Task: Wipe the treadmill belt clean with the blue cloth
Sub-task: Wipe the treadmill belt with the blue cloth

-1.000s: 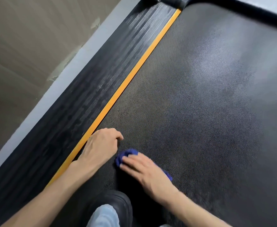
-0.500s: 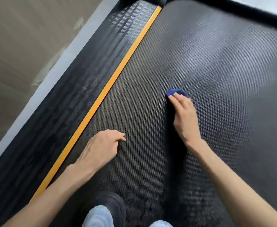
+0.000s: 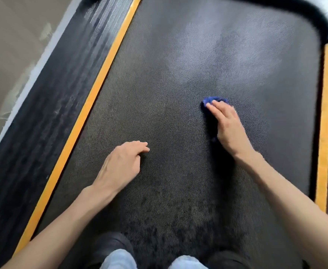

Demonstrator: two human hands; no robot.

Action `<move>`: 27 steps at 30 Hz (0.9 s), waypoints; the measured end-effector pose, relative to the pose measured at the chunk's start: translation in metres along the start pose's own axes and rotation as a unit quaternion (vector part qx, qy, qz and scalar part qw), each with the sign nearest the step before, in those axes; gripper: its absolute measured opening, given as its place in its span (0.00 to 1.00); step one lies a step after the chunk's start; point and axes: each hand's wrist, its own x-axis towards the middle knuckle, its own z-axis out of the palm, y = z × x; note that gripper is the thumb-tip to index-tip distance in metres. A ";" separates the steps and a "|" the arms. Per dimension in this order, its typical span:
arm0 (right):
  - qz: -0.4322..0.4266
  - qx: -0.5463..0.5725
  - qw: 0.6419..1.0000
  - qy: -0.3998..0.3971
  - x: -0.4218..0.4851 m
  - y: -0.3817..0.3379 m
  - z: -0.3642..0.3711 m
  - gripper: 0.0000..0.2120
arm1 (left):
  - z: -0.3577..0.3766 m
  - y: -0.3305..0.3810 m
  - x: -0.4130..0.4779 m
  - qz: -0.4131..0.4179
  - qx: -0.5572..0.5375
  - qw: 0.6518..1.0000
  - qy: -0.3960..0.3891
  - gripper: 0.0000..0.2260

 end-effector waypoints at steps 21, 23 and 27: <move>0.088 0.048 0.990 0.095 -0.005 0.020 -0.008 0.16 | 0.022 0.023 0.029 0.024 0.123 0.992 0.002 0.17; 0.139 0.060 0.979 0.137 0.004 0.009 -0.006 0.15 | 0.022 0.024 0.027 0.023 0.128 0.992 0.001 0.18; -0.076 0.079 0.993 0.041 -0.058 -0.060 0.017 0.15 | 0.022 0.021 0.025 0.031 0.126 0.992 0.008 0.20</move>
